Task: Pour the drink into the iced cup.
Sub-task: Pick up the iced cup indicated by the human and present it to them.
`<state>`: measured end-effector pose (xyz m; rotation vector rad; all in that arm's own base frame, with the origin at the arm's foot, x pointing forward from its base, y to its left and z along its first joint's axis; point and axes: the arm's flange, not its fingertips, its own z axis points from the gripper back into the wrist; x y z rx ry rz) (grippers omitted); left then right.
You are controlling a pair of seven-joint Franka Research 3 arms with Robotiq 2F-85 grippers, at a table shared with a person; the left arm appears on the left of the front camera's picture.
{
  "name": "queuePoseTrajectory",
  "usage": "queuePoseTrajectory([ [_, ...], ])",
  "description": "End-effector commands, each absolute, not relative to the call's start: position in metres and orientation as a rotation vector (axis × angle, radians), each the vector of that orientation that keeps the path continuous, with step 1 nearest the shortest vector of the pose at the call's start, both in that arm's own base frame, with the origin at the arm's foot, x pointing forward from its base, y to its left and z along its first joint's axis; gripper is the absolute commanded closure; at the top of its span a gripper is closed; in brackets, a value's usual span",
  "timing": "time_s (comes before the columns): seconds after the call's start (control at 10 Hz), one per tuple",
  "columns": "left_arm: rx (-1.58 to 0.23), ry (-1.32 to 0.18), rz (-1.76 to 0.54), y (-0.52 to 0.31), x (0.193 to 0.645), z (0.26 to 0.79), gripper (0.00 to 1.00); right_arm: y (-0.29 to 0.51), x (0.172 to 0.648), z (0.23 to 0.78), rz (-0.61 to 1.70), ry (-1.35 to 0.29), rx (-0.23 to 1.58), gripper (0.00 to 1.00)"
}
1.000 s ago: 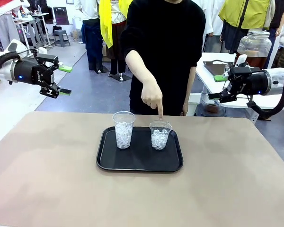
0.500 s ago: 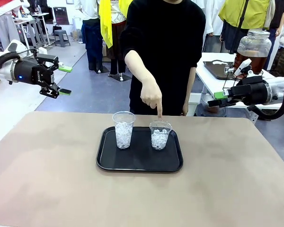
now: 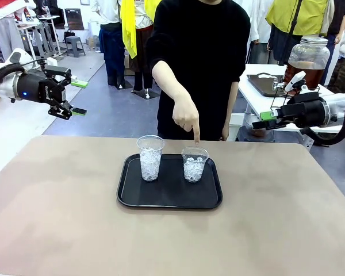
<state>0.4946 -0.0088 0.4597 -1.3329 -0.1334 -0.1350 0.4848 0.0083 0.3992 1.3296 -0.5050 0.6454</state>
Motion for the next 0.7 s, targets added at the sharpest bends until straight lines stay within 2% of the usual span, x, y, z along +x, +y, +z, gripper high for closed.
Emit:
queuePoseTrajectory([
  [0.0, -1.336, -0.134, -0.136, -0.008, 0.492, 0.460, 0.00, 0.012, 0.476, 0.389, 0.883, -0.759, 1.311, 0.00],
  [0.2, -1.336, -0.134, -0.136, -0.008, 0.492, 0.460, 0.00, 0.012, 0.473, 0.367, 1.047, -0.899, 1.258, 0.00],
  [0.6, -1.336, -0.134, -0.136, -0.008, 0.492, 0.460, 0.00, 0.027, 0.478, 0.321, 1.136, -1.023, 1.121, 0.00],
])
